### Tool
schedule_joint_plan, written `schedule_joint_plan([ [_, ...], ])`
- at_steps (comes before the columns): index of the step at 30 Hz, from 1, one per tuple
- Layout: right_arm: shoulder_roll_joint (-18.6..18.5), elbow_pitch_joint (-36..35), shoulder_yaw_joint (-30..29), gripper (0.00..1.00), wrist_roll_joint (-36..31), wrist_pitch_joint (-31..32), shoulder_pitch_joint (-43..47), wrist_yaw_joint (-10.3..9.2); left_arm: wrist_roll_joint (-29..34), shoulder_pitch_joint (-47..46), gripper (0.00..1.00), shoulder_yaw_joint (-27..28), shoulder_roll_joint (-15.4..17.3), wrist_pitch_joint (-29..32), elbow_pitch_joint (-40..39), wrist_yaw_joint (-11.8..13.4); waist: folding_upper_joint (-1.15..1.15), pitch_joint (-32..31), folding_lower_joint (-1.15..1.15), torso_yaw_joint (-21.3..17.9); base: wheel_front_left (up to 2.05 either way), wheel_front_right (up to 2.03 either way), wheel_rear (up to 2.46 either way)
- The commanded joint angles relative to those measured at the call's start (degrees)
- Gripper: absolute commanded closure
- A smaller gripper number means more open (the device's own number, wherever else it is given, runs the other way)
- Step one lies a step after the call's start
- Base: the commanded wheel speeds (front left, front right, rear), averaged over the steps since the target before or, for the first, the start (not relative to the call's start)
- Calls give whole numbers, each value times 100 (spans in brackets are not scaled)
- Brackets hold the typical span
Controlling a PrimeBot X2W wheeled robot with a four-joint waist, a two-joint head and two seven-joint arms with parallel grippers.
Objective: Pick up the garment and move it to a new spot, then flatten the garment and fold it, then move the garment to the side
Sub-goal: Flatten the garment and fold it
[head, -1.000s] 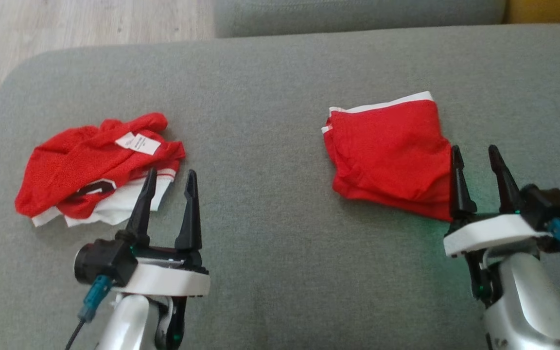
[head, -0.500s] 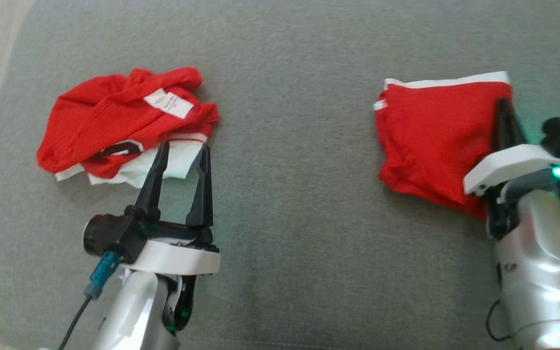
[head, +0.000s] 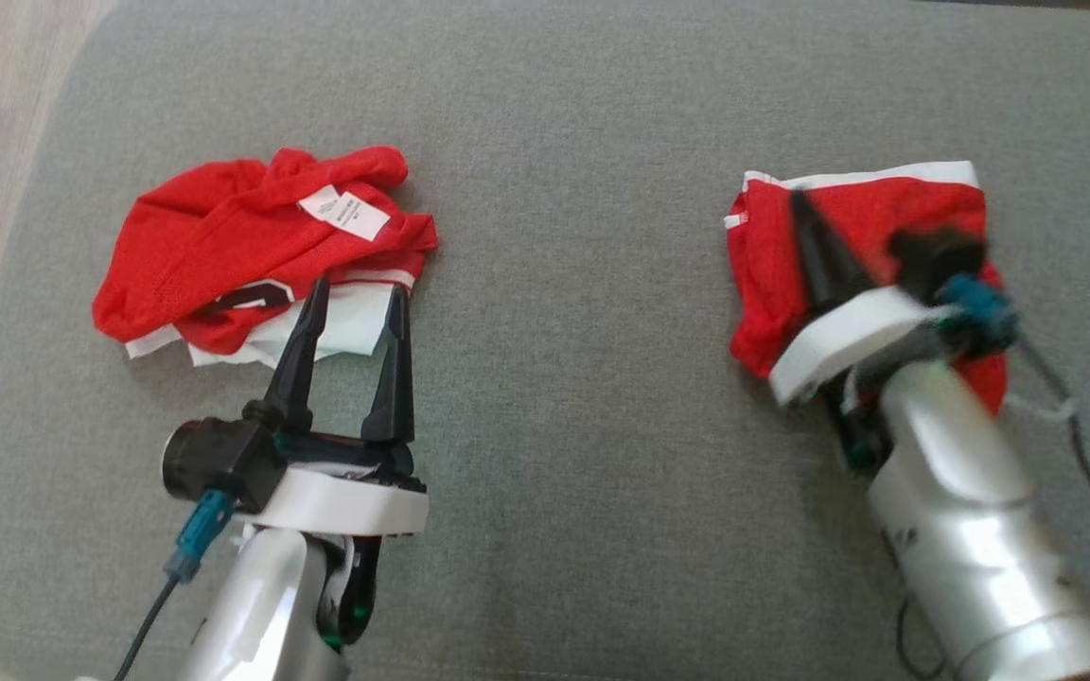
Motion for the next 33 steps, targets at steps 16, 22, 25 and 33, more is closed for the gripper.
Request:
schedule_joint_plan([
  [16,57,1011,818,100,297,230,493,-4,25,13,0,213,39,-29,-187,14,0,-198,0,-192,0,0,0],
  [22,57,733,844,100,566,-4,370,-4,109,21,0,269,39,-29,-177,-17,0,-301,0,-423,0,0,0],
  [25,57,364,608,100,619,-54,329,-4,141,30,0,313,39,-29,-172,-27,0,-381,0,-537,0,0,0],
  [33,57,-1526,-459,78,227,-62,1153,-4,162,162,0,427,39,-29,-184,-22,0,-678,0,-780,0,0,0],
])
